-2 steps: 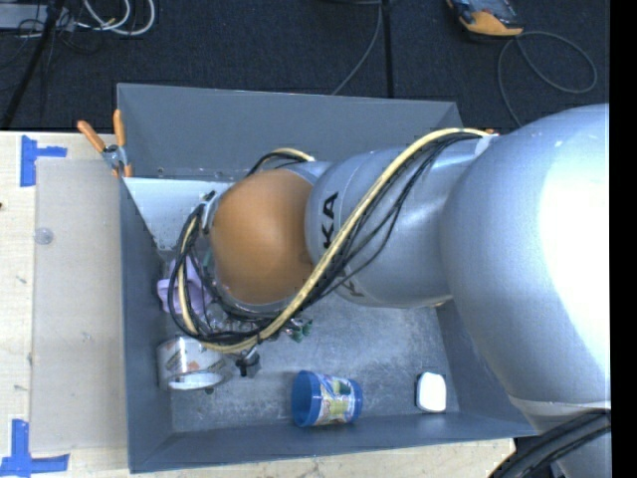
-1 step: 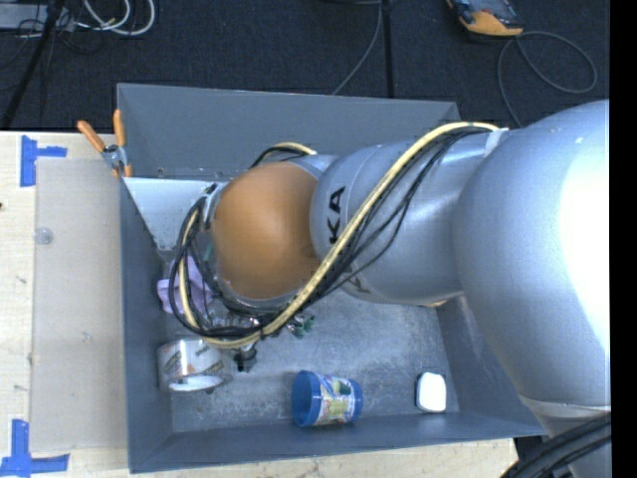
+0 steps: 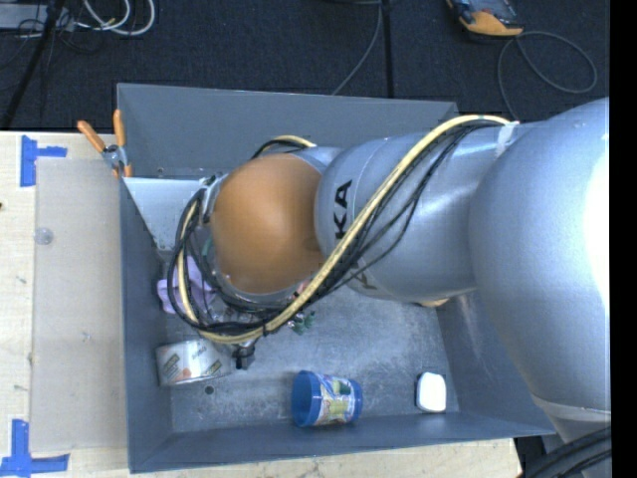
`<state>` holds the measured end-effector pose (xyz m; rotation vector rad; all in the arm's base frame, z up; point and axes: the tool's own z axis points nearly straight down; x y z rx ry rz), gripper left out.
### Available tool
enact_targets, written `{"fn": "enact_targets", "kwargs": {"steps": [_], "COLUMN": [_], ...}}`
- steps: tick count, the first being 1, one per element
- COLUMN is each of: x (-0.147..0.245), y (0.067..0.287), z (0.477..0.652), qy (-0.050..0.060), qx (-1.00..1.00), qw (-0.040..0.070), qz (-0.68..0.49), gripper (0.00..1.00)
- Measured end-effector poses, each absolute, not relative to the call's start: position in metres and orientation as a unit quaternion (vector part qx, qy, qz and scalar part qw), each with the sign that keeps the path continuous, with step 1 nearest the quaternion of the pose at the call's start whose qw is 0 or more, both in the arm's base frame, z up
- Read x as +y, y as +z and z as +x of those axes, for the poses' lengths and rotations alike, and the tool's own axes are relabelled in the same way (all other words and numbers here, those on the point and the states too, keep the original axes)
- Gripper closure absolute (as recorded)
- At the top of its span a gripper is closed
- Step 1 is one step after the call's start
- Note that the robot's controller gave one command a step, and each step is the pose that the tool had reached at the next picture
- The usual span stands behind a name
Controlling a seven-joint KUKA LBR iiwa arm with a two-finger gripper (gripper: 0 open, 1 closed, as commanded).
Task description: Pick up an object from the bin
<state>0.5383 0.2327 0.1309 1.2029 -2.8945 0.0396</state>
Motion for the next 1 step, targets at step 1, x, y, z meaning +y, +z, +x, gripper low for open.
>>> {"fn": "enact_targets", "kwargs": {"steps": [1], "x": [0.2357], "y": [0.145], "z": [0.5371], "qy": [0.011], "qx": [-0.923], "qw": [0.003], "qz": [0.385], "gripper": [1.0]}}
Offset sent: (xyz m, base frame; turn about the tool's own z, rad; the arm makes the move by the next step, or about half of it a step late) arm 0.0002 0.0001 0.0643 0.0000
